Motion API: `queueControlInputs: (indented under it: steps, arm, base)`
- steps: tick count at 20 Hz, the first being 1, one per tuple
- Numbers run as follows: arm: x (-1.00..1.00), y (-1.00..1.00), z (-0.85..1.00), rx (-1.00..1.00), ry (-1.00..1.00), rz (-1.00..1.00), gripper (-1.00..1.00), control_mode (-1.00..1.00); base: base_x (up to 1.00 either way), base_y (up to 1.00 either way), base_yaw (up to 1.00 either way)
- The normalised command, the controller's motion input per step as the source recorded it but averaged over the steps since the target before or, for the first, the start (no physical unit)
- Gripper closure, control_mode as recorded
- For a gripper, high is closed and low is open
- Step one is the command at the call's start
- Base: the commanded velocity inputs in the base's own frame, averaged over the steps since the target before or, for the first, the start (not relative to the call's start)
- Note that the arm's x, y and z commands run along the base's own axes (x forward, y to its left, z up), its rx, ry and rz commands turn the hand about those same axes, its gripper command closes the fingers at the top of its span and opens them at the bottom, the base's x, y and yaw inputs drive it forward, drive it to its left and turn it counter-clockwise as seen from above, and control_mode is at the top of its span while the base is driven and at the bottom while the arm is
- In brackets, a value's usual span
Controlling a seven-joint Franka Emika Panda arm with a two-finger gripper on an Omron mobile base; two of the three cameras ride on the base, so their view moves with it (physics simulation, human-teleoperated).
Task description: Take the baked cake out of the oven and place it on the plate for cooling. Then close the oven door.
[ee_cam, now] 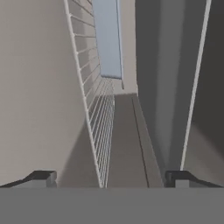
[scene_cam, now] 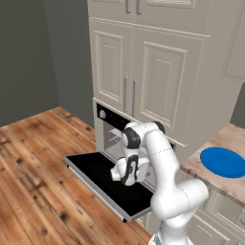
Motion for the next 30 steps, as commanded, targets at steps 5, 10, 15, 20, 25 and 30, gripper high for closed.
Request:
queueControlInputs:
  steps: [5,10,15,20,25,30]
  arm:
    - [0.0,-0.02,-0.01,-0.01,-0.31,0.0,-1.0,-1.0]
    - [0.0,-0.03,-0.04,-0.01,-0.26,0.0,-1.0,-1.0]
    - [0.07,-0.01,-0.17,-0.02,-0.17,0.0,-1.0,-1.0]
    - [0.18,-0.04,-0.14,-0.02,-0.08,0.0,-1.0,-1.0]
    - [0.33,-0.08,-0.04,-0.01,-0.02,0.0,-1.0,-1.0]
    - [0.44,-0.09,0.0,0.0,0.0,0.0,-1.0,-1.0]
  base:
    - [0.0,0.0,0.0]
    - [0.0,0.0,0.0]
    - [0.0,0.0,0.0]
    - [0.0,0.0,0.0]
    - [0.0,0.0,0.0]
    - [0.0,0.0,0.0]
